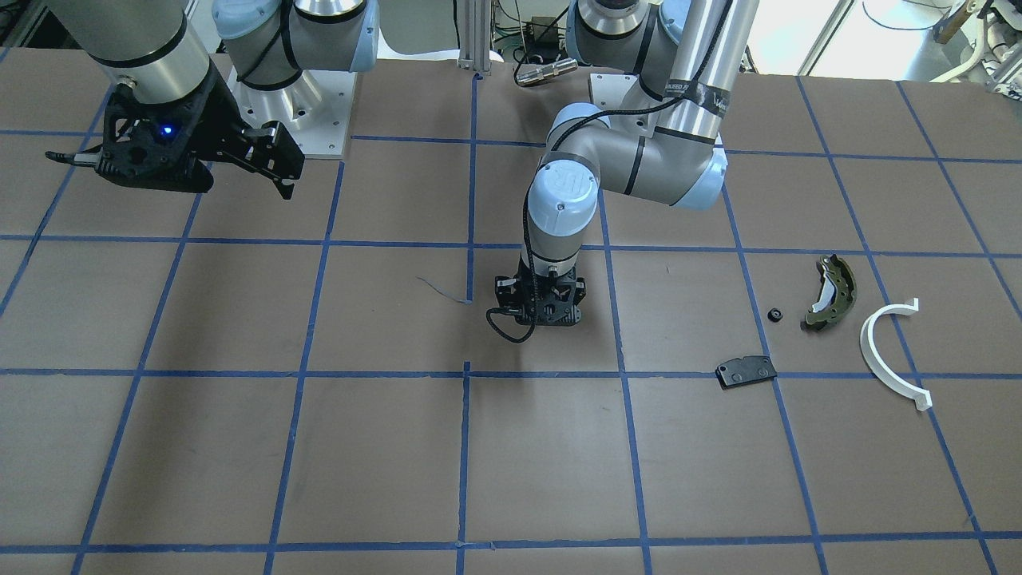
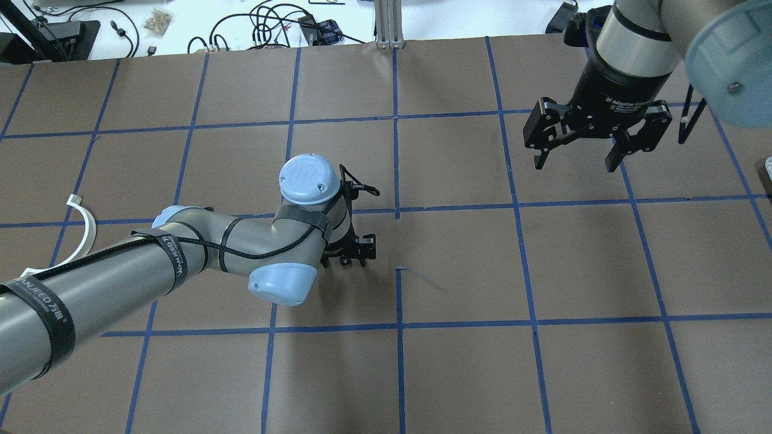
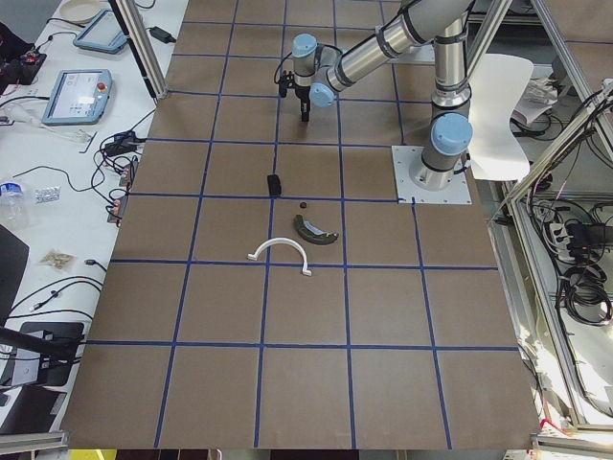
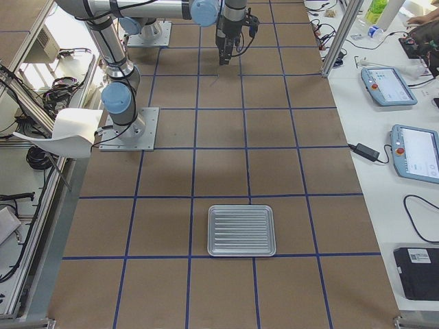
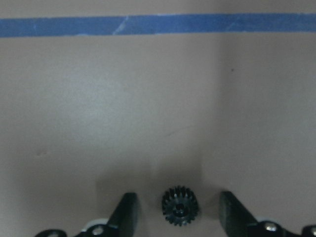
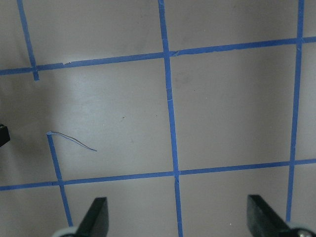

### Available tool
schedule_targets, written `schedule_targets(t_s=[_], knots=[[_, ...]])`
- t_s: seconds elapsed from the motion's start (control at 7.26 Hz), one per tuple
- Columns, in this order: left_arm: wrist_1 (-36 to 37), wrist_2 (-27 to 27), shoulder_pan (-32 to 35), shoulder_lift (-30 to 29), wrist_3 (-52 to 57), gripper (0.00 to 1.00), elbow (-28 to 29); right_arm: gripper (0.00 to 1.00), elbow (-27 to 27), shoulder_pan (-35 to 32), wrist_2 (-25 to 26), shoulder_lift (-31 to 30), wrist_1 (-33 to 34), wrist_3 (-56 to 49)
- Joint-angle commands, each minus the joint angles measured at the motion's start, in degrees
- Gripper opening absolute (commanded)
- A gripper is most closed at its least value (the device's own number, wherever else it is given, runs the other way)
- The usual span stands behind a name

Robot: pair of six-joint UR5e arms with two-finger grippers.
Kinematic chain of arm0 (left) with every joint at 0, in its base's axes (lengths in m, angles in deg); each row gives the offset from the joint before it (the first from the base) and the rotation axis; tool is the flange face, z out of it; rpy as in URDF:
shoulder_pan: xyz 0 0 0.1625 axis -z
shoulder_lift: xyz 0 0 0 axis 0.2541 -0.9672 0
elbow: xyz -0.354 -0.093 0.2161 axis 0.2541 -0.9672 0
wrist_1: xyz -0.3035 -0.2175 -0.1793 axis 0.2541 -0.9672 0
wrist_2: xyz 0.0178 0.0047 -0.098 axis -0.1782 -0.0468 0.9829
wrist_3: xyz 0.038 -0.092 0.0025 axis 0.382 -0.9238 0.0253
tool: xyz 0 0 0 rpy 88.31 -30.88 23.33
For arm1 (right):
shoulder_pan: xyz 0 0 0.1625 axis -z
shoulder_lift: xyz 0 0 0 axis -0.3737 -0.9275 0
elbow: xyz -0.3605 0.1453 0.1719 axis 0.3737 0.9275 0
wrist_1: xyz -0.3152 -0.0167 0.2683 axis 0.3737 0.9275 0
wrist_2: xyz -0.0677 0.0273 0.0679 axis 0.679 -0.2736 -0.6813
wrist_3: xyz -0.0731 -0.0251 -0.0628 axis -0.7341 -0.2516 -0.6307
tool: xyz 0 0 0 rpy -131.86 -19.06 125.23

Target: Place bearing gear from tray to pile

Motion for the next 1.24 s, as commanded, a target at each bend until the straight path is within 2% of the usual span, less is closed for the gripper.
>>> schedule_targets(t_s=[0.0, 0.14, 0.28, 0.69, 1.1], knots=[[-0.13, -0.17, -0.26, 1.2, 0.44, 0.0, 0.98, 1.0, -0.58, 0.11, 0.0, -0.18, 0.09, 0.63], [-1.0, -3.04, -2.18, 2.25, 3.66, 0.0, 2.12, 1.0, -0.76, 0.03, 0.0, -0.18, 0.09, 0.55], [-6.4, -4.55, -6.37, 4.69, 8.83, 0.0, 3.17, 1.0, -1.19, 0.11, 0.0, -0.26, 0.17, 0.55], [-15.14, -5.09, -23.58, 11.47, 21.77, 0.0, 2.92, 1.0, -1.2, 0.03, 0.0, -0.35, 2.9, 0.46], [-14.81, -5.09, -39.6, 12.37, 41.61, 0.0, 2.65, 1.0, -1.2, -0.06, -0.17, -0.53, 2.9, 0.63]])
